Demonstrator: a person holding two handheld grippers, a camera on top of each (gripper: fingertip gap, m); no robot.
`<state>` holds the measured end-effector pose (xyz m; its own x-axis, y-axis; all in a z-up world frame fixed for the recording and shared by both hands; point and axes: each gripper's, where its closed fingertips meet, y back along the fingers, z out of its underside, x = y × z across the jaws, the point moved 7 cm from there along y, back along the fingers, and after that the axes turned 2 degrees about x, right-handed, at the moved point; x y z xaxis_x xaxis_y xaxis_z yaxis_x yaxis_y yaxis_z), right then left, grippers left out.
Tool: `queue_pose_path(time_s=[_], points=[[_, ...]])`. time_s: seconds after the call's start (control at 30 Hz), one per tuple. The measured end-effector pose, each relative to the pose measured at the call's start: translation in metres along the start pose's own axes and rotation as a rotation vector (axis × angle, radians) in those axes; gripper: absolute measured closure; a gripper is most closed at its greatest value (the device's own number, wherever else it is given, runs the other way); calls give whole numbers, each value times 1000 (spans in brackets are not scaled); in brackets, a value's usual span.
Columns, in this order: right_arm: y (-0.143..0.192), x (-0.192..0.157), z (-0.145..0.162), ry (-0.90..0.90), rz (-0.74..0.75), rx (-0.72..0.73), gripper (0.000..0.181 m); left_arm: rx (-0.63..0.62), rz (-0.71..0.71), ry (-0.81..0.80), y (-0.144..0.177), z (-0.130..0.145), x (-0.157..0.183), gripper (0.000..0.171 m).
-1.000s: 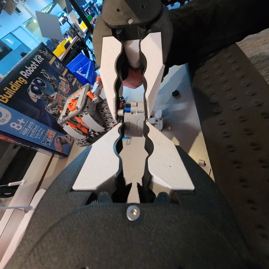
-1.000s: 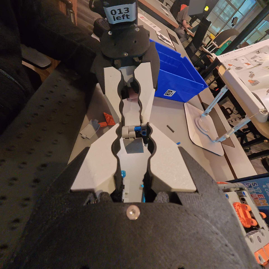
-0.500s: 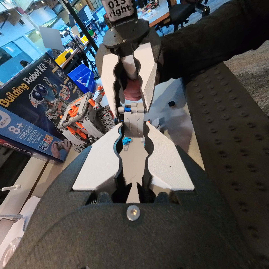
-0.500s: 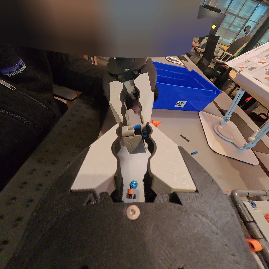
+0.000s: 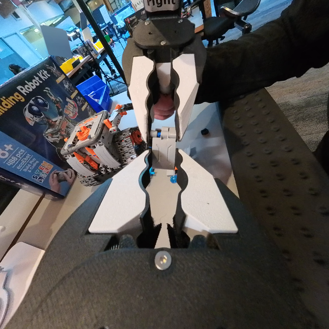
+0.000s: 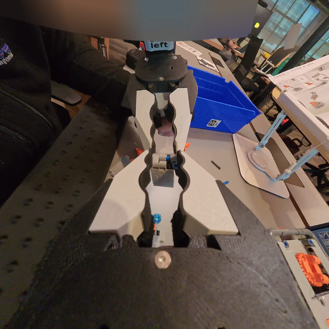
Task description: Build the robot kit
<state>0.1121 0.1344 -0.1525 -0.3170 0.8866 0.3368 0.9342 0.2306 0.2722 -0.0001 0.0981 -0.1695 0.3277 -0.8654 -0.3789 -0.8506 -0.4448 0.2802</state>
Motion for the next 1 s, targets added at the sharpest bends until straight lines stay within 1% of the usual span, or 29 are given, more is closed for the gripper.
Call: queue_pose_path(time_s=[0.17, 0.2, 0.27, 0.33, 0.37, 0.43, 0.5, 0.63, 0.77, 0.8, 0.87, 0.9, 1.0], points=[[-2, 0, -2, 22, 42, -26, 157, 12, -8, 12, 2, 1, -2, 149], [-2, 1, -1, 1, 34, -20, 157, -1, -22, -4, 1, 2, -2, 149], [0, 6, -2, -21, 48, 14, 155, 25, -48, 4, 2, -1, -5, 149], [3, 6, -3, 35, 89, -4, 153, -7, -95, -71, 3, -3, -5, 149], [2, 5, -2, 52, 83, -18, 154, -24, -105, -96, 2, -3, -4, 149], [0, 3, 0, 72, 87, -45, 153, -25, -106, -101, 0, -3, -2, 149], [0, 3, 0, 104, 101, -74, 153, -49, -133, -155, -1, -3, -1, 149], [3, 2, -5, 98, 110, -31, 153, -23, -162, -185, 1, -10, 0, 149], [6, 7, -6, 82, 142, -16, 146, -66, -225, -293, 2, -12, 3, 149], [6, 8, -6, 79, 153, -13, 140, -76, -234, -324, 1, -13, 5, 149], [4, 6, -5, 88, 142, -26, 144, -98, -246, -376, -1, -14, 9, 149], [3, 5, -5, 98, 146, -33, 143, -109, -256, -396, -2, -14, 10, 149], [6, 5, -6, 117, 151, -41, 134, -106, -268, -403, -1, -15, 10, 149]])
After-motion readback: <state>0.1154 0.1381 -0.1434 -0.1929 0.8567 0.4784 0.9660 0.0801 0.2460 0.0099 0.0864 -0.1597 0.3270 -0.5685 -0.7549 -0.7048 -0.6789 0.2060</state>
